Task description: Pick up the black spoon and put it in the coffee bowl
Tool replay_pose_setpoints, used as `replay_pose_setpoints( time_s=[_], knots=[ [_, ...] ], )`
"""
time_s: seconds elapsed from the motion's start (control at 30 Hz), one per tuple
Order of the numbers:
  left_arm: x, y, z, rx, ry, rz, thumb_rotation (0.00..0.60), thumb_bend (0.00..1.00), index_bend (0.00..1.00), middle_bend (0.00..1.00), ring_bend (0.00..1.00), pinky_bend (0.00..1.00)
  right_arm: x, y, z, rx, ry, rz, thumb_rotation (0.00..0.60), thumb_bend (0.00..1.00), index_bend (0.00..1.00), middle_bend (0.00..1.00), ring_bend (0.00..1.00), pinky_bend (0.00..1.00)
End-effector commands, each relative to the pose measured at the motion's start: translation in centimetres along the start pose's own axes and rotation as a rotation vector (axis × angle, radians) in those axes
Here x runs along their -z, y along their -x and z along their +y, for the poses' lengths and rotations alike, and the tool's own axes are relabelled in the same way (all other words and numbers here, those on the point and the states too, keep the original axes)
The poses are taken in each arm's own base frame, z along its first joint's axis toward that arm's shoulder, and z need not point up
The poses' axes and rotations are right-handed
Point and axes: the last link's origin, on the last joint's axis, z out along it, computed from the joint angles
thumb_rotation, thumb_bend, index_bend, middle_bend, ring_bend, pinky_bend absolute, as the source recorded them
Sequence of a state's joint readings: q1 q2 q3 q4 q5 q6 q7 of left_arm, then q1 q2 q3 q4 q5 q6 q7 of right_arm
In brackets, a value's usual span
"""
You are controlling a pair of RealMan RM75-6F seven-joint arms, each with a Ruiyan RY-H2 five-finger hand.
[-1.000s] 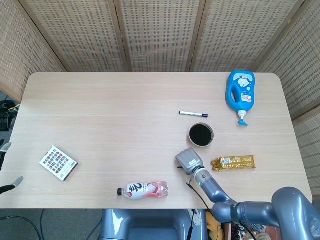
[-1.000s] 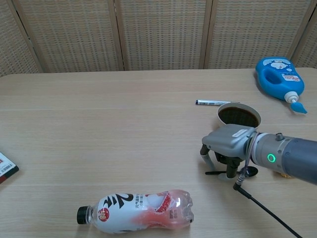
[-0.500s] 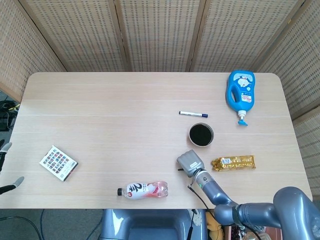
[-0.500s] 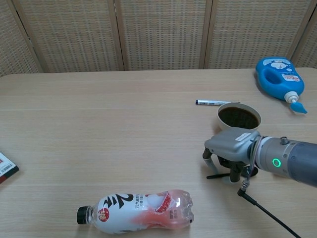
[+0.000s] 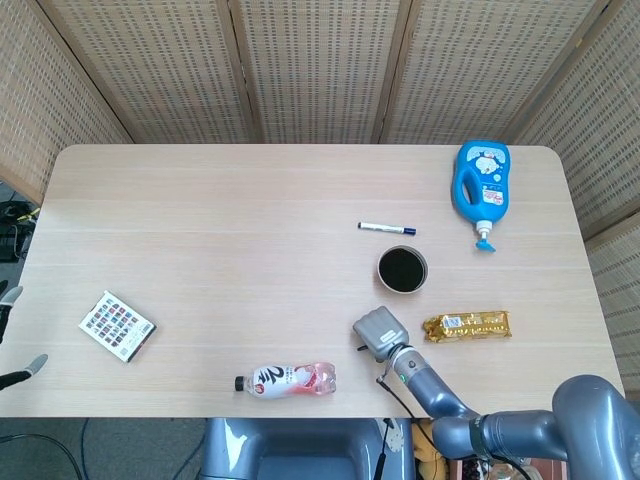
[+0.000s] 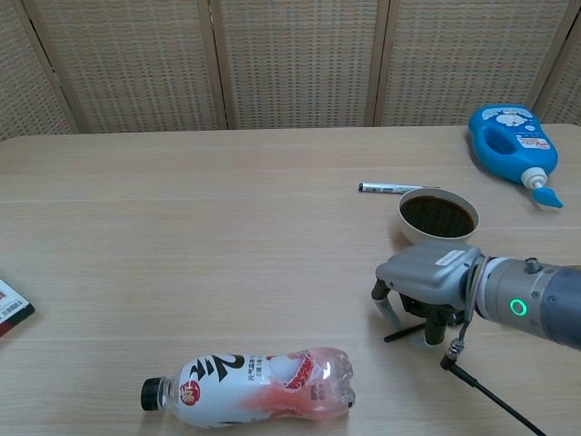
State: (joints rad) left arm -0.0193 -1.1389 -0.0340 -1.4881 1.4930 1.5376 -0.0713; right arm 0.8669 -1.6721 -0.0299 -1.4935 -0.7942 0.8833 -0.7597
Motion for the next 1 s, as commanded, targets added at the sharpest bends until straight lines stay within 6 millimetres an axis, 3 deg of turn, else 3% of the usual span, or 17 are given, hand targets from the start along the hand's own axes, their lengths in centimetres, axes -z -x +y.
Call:
replay_pose_setpoints(
  time_s=[0.03,1.0],
  knots=[
    [0.02,0.02,-0.06,0.000,-0.002,-0.001,0.600,0.18,0.00,0.00,0.00,0.00,-0.08,0.01,0.07,0.000,0.003,0.000,0.600,0.46,0.56,0.99,1.00,1.00],
    [0.08,0.31,-0.47,0.006,-0.012,-0.007,0.600,0.18,0.00,0.00,0.00,0.00,-0.39,0.31,-0.39,0.006,0.010,-0.003,0.600,0.46,0.58,0.99,1.00,1.00]
  ],
)
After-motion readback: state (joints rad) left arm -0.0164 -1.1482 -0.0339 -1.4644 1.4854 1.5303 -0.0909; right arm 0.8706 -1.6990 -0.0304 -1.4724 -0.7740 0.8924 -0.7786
